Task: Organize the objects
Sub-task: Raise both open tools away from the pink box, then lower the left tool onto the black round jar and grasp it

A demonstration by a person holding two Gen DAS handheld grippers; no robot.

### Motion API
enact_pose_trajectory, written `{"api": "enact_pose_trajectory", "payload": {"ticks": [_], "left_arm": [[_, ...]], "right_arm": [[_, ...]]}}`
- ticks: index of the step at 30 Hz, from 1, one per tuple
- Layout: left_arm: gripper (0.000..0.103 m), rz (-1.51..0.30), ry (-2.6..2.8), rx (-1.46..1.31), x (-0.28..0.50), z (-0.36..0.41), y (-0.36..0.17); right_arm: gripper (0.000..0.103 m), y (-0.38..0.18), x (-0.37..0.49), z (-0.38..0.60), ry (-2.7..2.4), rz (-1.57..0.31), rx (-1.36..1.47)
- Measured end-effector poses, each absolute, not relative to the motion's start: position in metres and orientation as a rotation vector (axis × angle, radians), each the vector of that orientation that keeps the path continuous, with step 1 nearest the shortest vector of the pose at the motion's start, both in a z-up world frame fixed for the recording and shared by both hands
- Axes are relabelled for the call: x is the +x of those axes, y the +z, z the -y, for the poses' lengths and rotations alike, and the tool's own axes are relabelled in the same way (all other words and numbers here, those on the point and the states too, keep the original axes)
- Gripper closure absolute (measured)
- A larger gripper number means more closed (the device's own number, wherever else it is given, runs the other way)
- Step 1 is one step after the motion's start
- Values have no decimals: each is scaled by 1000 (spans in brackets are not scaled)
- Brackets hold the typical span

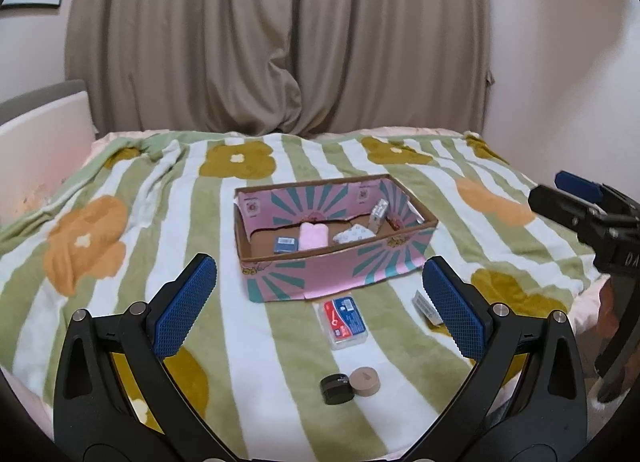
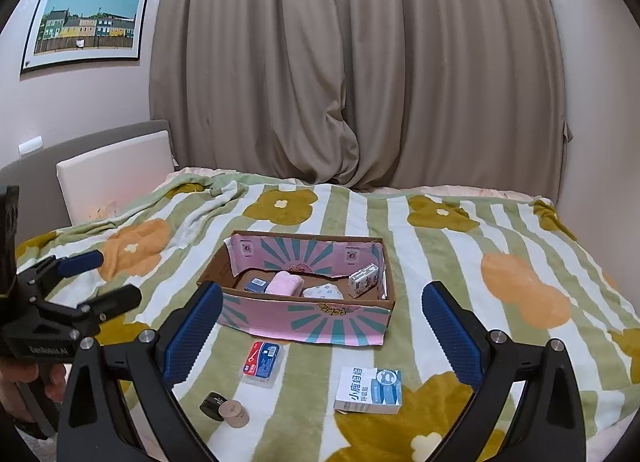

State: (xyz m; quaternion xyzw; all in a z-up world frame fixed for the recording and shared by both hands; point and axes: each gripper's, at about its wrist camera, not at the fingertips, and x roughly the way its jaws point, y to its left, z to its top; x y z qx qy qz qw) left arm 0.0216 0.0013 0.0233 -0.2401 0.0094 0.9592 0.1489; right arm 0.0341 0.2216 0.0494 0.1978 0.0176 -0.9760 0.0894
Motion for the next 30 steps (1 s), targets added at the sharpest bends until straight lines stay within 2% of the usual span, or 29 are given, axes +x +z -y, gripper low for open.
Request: {"api": "enact_pose_trajectory", "payload": {"ticks": [4,13,18,23,27,30], "left_arm": [[0,-62,2639,-736,14,-4,3],[1,-317,2367,-971,-8,-21,-99],[9,-395,2225,-1070,-18,-26,-142],[12,-276,2106,-1154,-34,-19,-168],[26,-321,2083,-1167,-38,-21,-182],[32,-320,2046,-1165,-41,-22,-187]], "right_arm": [[3,53,36,-224,-2899,-29,581],[3,53,38,-228,-2934,-26,605],[3,52,34,-232,-2944,18,637],[3,52,32,-232,-2952,33,663],[3,51,31,-229,-2961,20,680],[3,49,30,-229,-2962,25,690]]}}
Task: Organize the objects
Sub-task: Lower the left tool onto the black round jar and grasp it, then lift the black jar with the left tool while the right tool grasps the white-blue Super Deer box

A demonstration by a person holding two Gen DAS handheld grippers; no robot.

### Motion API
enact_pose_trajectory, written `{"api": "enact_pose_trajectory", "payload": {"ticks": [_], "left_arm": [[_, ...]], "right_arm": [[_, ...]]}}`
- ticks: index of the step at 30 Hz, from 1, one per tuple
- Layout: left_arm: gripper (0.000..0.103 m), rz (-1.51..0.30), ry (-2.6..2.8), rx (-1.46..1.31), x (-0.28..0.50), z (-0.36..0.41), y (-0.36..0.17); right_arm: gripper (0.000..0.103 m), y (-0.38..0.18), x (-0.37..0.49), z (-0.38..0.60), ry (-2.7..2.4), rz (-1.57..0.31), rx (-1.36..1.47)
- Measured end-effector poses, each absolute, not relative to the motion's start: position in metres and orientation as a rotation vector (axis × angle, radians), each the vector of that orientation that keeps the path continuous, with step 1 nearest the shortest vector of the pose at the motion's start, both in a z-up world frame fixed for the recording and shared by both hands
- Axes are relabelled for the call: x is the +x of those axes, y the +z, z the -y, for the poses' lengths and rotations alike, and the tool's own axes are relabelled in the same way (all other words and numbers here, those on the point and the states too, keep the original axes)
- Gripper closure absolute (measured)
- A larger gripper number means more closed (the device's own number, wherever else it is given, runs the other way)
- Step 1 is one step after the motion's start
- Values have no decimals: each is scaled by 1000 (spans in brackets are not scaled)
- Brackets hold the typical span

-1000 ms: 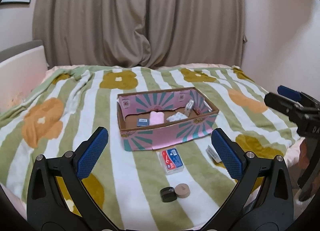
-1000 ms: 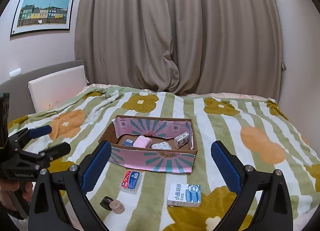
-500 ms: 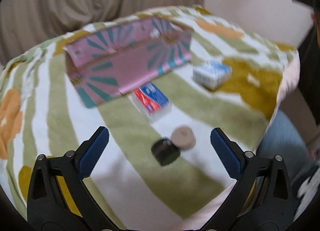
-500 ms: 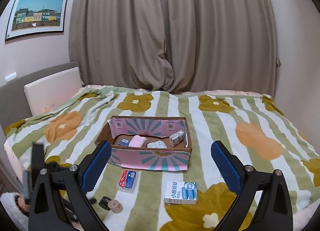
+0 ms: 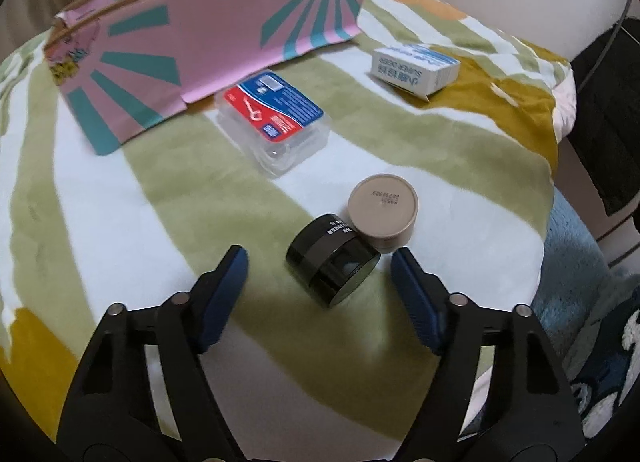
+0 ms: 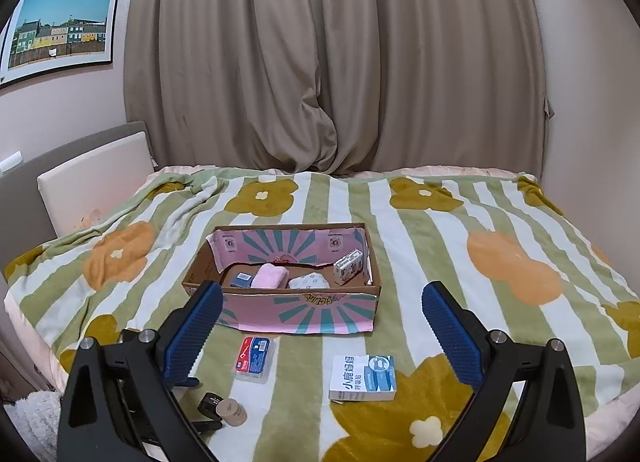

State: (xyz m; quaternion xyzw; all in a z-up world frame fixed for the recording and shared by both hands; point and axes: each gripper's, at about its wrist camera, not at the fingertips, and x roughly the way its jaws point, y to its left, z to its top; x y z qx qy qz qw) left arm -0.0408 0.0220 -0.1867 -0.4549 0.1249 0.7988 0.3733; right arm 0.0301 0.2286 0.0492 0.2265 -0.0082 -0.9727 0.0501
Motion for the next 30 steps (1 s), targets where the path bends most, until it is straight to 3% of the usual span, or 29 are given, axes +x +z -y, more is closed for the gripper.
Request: {"api": "enact_pose_trajectory", "payload": {"ticks": [4,6,12,30], "left_arm": [[35,-289,2019,-1144,-45,-22,-187],[48,-271,1998,-1147,-47,-23,-187],[61,-282,1983,-1139,-44,-28,-191],[61,-156,2121,-1069,-32,-11,-165]], "right_arm": [[3,48,29,-228,-2960,29,702],[3,48,28,-228,-2959,34,704],[3,47,27,-234,-2957,76,717],[3,43,27,-246,-2955,136,730]]}}
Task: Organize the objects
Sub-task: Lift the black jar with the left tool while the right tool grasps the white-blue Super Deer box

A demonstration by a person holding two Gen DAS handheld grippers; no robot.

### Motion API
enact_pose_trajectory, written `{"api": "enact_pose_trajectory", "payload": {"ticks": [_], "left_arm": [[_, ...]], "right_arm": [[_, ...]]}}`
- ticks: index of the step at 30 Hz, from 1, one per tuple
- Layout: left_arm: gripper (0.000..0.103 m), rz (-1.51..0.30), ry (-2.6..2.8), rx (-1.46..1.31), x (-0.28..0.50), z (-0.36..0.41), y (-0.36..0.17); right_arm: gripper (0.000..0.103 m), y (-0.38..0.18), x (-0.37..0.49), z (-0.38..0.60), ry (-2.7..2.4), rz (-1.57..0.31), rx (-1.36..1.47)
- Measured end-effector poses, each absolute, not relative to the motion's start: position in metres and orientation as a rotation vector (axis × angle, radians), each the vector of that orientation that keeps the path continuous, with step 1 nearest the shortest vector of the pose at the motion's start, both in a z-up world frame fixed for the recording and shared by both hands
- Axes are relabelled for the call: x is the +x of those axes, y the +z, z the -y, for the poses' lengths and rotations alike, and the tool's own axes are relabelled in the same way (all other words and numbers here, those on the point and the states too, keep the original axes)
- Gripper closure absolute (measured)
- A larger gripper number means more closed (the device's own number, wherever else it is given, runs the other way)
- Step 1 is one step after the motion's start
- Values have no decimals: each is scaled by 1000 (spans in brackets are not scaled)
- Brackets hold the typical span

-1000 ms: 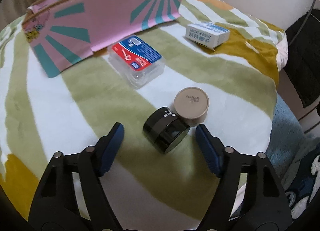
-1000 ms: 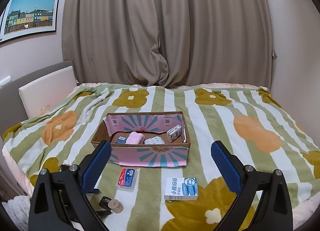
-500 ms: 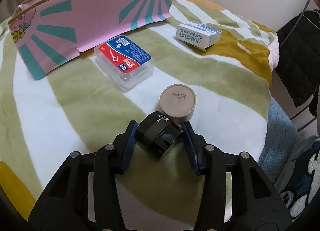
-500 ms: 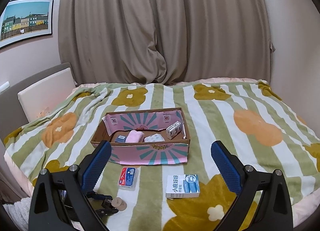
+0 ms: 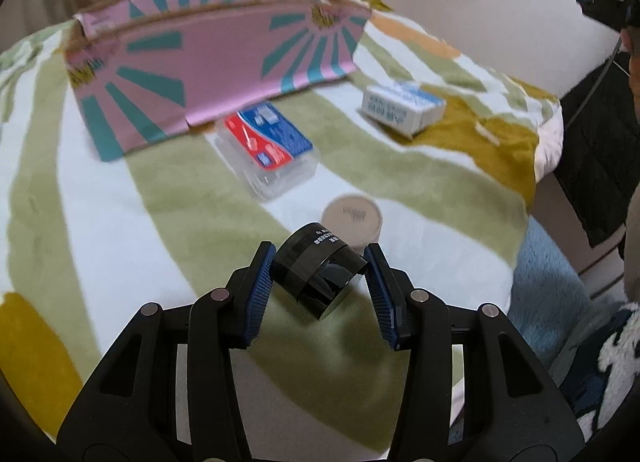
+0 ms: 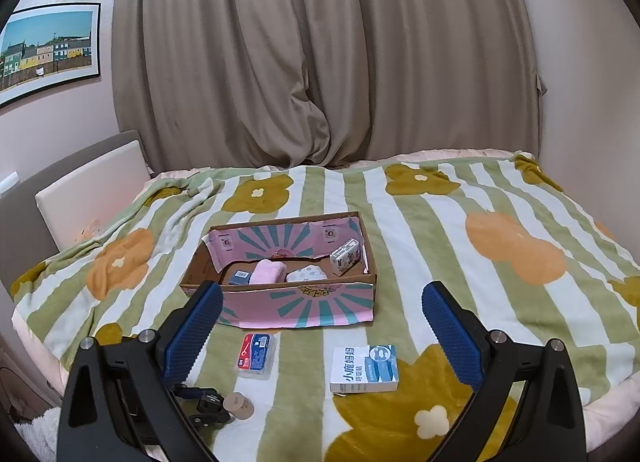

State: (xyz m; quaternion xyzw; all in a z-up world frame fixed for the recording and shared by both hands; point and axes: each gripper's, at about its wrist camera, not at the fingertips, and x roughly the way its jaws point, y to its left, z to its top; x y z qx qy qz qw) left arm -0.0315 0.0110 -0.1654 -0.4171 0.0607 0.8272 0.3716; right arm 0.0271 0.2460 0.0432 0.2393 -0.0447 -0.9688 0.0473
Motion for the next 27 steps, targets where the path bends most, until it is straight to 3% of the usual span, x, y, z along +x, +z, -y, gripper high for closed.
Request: {"api": "enact_pose_trajectory", "payload": {"ticks": [18,27], "left_arm": [[61,-18,2613,-583,7,8,23],[61,116,2759,-527,25,14,66]], "right_arm": [[3,36,22,-246,-2933,92,754],[3,29,15,-248,-2914,62,773]]}}
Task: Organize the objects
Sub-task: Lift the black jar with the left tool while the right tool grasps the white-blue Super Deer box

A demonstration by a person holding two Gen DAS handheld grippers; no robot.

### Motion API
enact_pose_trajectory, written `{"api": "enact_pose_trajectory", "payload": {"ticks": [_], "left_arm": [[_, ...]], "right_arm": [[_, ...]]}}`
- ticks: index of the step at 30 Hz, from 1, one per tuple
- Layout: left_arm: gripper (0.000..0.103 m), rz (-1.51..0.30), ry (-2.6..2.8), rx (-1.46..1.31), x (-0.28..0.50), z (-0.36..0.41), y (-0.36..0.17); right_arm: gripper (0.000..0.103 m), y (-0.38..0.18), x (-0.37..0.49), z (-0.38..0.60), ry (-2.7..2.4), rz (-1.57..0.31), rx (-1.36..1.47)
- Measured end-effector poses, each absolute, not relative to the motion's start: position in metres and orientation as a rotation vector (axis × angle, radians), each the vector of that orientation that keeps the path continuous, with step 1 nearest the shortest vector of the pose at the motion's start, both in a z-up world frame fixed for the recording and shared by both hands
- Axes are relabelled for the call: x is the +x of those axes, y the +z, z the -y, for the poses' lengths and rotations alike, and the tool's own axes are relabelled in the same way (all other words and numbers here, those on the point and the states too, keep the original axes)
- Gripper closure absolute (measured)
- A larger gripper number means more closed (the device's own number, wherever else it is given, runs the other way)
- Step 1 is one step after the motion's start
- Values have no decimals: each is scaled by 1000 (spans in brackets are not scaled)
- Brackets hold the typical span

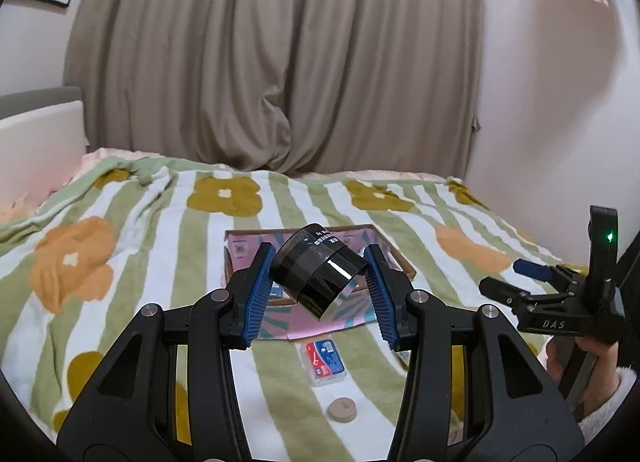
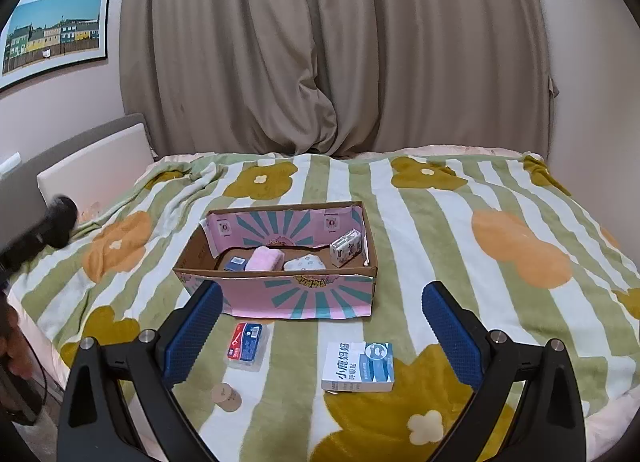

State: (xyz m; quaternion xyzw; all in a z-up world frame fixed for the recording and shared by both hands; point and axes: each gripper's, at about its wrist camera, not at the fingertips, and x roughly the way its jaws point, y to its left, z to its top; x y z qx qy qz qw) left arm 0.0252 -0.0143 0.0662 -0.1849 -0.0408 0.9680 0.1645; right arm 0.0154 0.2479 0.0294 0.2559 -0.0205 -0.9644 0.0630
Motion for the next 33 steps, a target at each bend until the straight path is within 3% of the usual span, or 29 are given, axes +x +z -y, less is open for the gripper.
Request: {"api": "enact_pose_trajectory", "payload": {"ticks": [5,11,21,30,33], "left_arm": [[61,127,2767,-551,29,10,62],[61,110,2771,-586,30,1,54],[61,97,2743,-657,23,-8,42],[61,100,2735,-681,19,-12,39],[61,117,2731,-685,16,-8,40]], "right_arm": [[3,15,1,-252,-2860,89,851],[1,-41,-38,-256,-2864,-14,1065],[1,-128,-87,-270,-2706,50,1480],[1,-152,-102,-273,-2646,65,1574],[8,-156,-103,-273,-2635,61,1589]]}}
